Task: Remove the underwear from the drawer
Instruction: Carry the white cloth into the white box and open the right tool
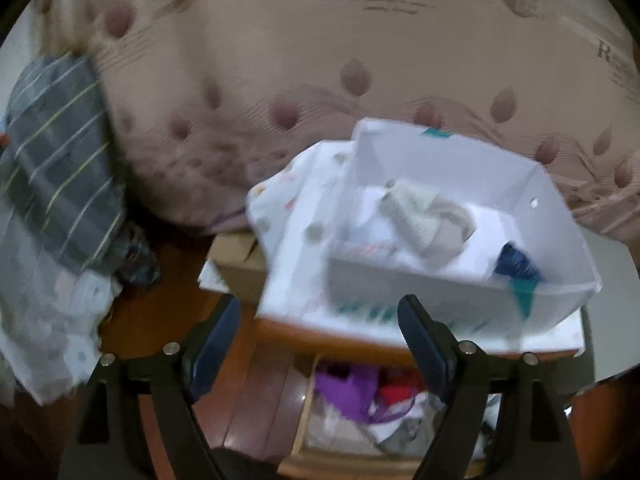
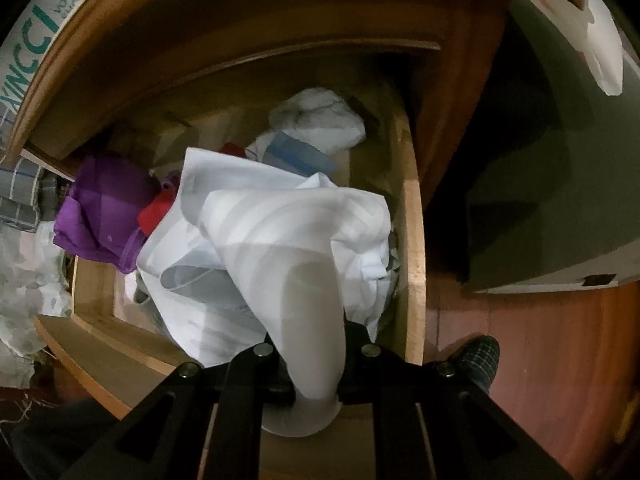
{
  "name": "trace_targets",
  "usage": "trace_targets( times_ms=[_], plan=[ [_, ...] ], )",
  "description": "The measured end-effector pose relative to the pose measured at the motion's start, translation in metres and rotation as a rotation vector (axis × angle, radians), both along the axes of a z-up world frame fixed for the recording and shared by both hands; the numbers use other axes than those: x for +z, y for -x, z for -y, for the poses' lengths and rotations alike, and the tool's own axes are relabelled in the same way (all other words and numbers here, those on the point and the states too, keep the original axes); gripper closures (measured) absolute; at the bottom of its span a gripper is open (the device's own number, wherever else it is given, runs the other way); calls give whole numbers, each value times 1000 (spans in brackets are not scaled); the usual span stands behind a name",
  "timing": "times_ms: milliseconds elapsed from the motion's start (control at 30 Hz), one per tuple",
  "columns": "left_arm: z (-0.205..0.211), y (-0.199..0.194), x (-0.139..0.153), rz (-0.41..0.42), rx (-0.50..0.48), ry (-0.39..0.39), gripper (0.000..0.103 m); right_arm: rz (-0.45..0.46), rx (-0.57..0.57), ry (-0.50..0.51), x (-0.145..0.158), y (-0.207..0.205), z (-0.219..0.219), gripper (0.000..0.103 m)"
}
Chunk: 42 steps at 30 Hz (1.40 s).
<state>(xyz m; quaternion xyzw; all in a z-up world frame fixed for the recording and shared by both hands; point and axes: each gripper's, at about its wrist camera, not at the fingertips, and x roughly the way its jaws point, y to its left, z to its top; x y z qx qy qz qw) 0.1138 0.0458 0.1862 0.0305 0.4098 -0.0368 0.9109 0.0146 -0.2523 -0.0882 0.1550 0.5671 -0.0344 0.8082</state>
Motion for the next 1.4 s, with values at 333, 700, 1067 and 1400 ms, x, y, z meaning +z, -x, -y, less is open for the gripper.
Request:
trace_targets(
  times_ms=[333,700,1067,1400],
  plan=[
    [-79,51,-87,-21,243,-44,20,134,-2,-45,22,11,4,92],
    [-124,63,-142,12,388,-83,16,164,-10,-16,73,22,0,92],
    [-123,57,-159,-34,363,-44,13,243,46,28,173,23,0,92],
    [-126,49,-166,-83,356,-10,13,443,46,114,310,-14,5,92]
  ],
)
